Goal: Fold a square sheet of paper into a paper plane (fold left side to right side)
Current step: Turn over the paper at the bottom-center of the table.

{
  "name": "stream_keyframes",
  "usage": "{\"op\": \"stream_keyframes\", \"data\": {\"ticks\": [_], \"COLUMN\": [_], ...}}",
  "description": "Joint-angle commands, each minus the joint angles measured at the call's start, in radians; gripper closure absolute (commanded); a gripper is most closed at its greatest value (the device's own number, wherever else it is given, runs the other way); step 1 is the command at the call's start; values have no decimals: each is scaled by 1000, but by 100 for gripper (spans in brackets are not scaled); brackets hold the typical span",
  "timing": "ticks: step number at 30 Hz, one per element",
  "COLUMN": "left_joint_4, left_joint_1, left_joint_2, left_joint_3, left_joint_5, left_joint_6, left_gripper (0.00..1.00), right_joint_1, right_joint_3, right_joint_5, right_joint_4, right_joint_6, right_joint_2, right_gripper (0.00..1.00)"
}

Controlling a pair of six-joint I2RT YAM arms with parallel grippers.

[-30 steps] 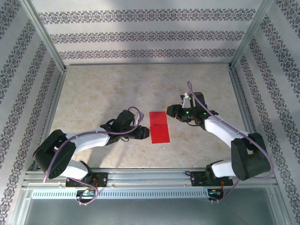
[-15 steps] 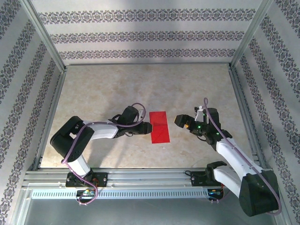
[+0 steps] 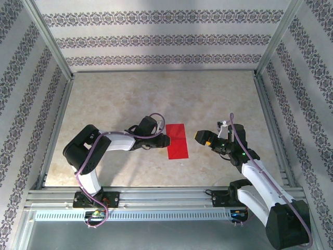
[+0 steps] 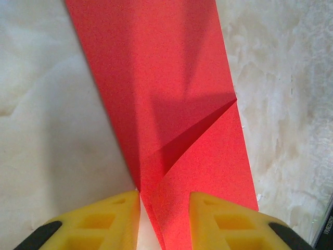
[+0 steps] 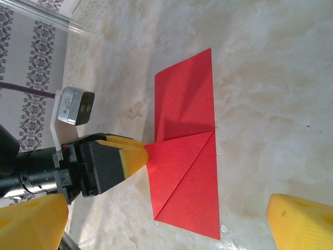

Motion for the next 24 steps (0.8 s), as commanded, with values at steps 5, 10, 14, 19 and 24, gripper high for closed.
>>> {"op": "stream_keyframes", "data": {"ticks": [5,10,14,19,24], "left_joint_4": [50,74,92,151,170], "left_joint_1": [10,10,10,10,9], "left_joint_2": [6,-35,-103,-180,-240], "left_joint_3": [21,1,-36,-102,-148], "left_joint_5": [19,2,-26,-65,-105], "left_joint_6": [18,18,19,-13,-29], "left_gripper": [87,98,100,100,100], "right_joint_1": [-10,-10,4,71,169], "right_joint_3": [-7,-4,9,39,72], "right_joint_5": [-56,-95,-129,-127,-63], "right_joint_4": [10,38,78,164,310], "right_joint_6": [0,-6,-5,9,43], "right_joint_2": [32,71,130,235,357], "right_gripper": [8,16,25,31,32]}}
